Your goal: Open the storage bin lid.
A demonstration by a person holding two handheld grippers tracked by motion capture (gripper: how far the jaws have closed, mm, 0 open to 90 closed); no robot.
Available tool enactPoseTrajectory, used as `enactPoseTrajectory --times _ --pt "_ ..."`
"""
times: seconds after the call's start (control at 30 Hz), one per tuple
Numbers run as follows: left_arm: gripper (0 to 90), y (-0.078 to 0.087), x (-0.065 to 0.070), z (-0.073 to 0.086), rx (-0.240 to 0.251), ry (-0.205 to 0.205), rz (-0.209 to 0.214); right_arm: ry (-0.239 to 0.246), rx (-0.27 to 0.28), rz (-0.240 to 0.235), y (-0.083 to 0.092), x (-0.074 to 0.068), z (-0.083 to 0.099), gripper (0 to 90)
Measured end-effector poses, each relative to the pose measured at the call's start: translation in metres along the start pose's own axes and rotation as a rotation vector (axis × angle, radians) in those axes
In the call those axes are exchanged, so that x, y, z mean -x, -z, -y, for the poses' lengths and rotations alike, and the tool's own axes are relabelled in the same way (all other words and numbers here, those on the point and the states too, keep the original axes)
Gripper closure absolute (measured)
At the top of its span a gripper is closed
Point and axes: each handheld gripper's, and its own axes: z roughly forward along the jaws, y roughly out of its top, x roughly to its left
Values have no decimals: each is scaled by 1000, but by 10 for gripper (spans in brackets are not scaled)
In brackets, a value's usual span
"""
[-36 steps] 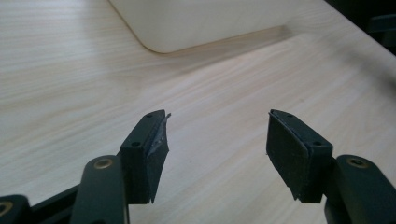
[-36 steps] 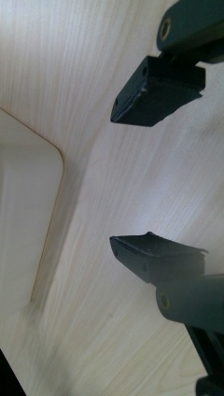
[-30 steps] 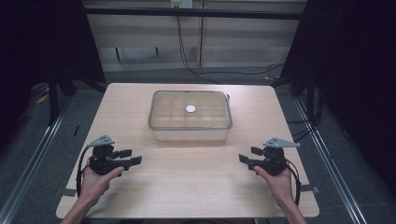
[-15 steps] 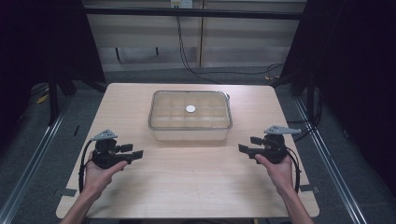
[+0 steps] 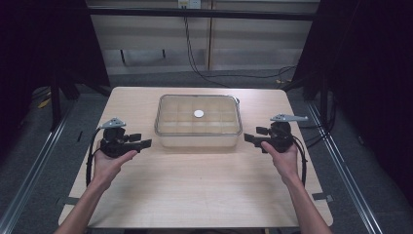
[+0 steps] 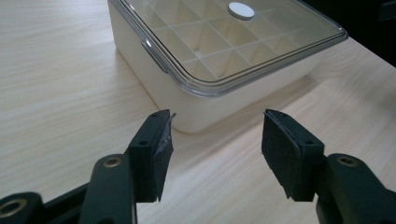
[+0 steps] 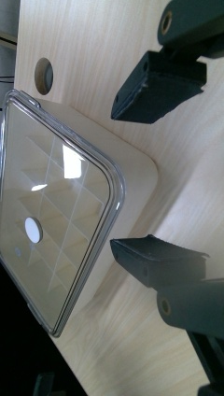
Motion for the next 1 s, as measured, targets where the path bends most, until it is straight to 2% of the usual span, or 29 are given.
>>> enactPoseTrajectory --times 0.1,0.23,0.37,0.5,0.6,0.63,0.73,0.8,0.9,0.97,1.0 --pt "418 -3 -4 -7 0 -1 -15 -8 -20 -13 -5 2 -3 304" --pt "412 -6 -11 -16 21 12 -27 -4 -33 4 -13 7 -11 283" --pt "412 -4 -20 -22 39 36 -27 -3 -29 2 -18 12 -18 266" --pt "442 -6 -25 -28 29 44 -15 -9 -19 -20 -25 15 -28 279" --pt "446 -12 -29 -33 29 64 -16 6 -41 -32 -32 16 -35 286" --pt "447 -14 -30 -35 22 54 -25 12 -52 -35 -35 17 -38 288" --pt "448 -21 -32 -39 12 56 -17 26 -50 -36 -41 20 -43 348" --pt "432 -26 -31 -42 3 52 -17 -1 -61 -52 -49 27 -48 337" --pt "429 -32 -31 -46 -1 53 -43 -10 -75 -54 -54 30 -53 336" --pt "454 -35 -32 -51 7 45 -44 -8 -95 -57 -58 33 -59 326" --pt "435 -35 -33 -52 6 36 -37 -9 -106 -48 -61 35 -62 316"
